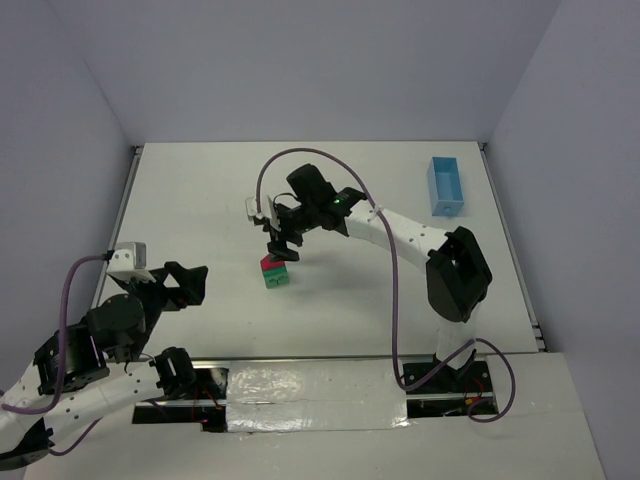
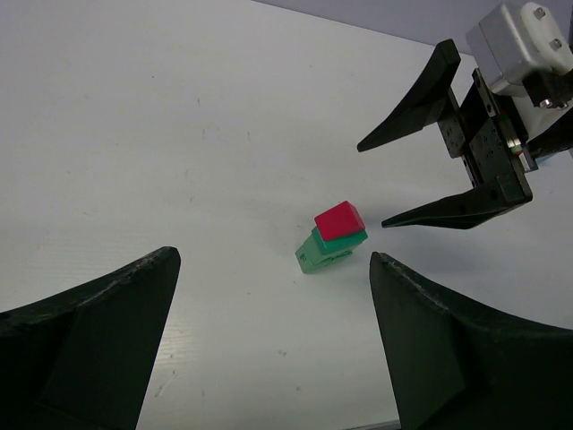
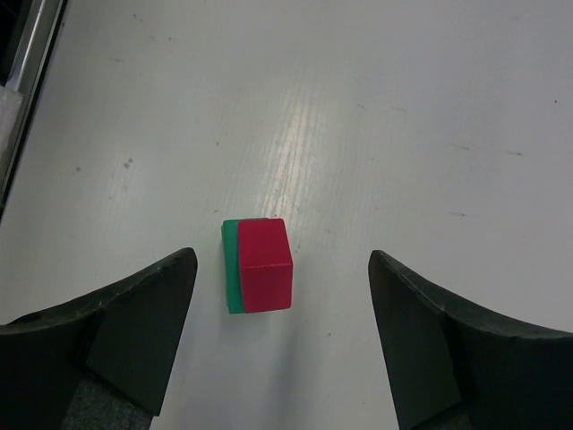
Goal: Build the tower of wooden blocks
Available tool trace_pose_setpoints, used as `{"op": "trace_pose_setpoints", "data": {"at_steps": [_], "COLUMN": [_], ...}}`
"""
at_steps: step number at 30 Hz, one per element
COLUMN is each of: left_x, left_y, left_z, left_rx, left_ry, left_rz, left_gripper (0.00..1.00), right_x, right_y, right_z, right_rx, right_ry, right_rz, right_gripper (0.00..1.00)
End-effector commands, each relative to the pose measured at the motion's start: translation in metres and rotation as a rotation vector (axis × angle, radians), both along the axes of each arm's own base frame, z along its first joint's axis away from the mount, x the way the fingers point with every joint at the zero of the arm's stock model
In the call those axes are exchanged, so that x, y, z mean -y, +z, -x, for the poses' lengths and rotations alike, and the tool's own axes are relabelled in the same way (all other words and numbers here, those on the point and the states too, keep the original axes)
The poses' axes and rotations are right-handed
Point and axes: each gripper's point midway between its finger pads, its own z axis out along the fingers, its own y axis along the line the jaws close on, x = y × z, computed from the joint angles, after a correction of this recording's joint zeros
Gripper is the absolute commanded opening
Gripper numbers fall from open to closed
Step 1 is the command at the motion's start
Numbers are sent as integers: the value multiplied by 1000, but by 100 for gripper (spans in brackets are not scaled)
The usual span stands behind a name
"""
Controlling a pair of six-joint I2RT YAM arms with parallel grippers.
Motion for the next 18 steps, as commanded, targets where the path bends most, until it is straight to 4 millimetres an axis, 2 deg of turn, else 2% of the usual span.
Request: {"op": "trace_pose_setpoints", "data": {"at_steps": [1, 5, 18], "left_x": [4, 3, 4], "left_y": [6, 6, 7], "left_z": [-2, -2, -1], "left_rx": [20, 22, 27], "left_ry": [-7, -9, -16], "left_rz": [5, 8, 12], "left_gripper": [99, 99, 99], "right_x": [-2, -4, -6], "right_y": [0, -14, -32], "right_z": [2, 3, 2], "right_rx": [35, -1, -30], "right_ry": [50, 65, 49], "right_rz": [-14, 14, 17], "right_gripper": [84, 78, 77]}}
